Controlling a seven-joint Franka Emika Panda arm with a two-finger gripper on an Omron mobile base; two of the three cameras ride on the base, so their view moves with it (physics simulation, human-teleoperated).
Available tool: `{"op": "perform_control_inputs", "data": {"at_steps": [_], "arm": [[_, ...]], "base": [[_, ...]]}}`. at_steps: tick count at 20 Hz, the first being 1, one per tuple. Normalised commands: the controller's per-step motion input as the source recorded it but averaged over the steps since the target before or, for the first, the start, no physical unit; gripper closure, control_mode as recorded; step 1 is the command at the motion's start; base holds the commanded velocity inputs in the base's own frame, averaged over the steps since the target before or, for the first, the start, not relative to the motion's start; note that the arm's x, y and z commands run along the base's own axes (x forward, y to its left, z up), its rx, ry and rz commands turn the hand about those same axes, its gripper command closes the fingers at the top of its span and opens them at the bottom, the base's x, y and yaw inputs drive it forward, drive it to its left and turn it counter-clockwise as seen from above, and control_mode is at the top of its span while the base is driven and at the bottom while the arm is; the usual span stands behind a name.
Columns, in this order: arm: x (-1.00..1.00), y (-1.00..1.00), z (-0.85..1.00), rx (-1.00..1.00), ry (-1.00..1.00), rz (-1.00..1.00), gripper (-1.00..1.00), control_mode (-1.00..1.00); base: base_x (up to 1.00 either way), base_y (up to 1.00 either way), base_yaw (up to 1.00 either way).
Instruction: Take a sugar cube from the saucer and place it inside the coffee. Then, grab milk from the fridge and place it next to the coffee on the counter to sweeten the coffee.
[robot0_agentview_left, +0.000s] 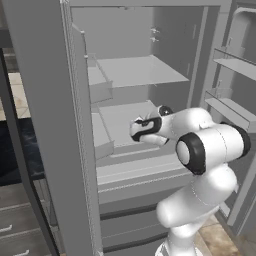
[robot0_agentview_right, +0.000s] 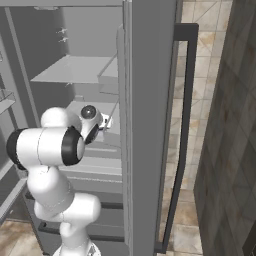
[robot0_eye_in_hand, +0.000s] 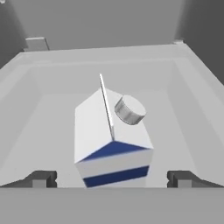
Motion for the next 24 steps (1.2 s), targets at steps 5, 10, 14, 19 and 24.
{"op": "perform_control_inputs", "data": {"at_steps": [5, 10, 14, 19, 24], "arm": [[0.29, 0.0, -0.16, -0.01, 0.0, 0.0, -1.0, -1.0], [0.3, 0.0, -0.16, -0.01, 0.0, 0.0, -1.0, -1.0], [0.28, 0.0, -0.18, -0.02, 0.0, 0.0, -1.0, -1.0], [0.24, 0.0, -0.2, -0.03, 0.0, 0.0, -1.0, -1.0], [0.03, 0.0, -0.13, -0.06, 0.0, 0.0, 1.0, -1.0]], "base": [[0.0, 0.0, 0.0], [0.0, 0.0, 0.0], [0.0, 0.0, 0.0], [0.0, 0.0, 0.0], [0.0, 0.0, 0.0]]}}
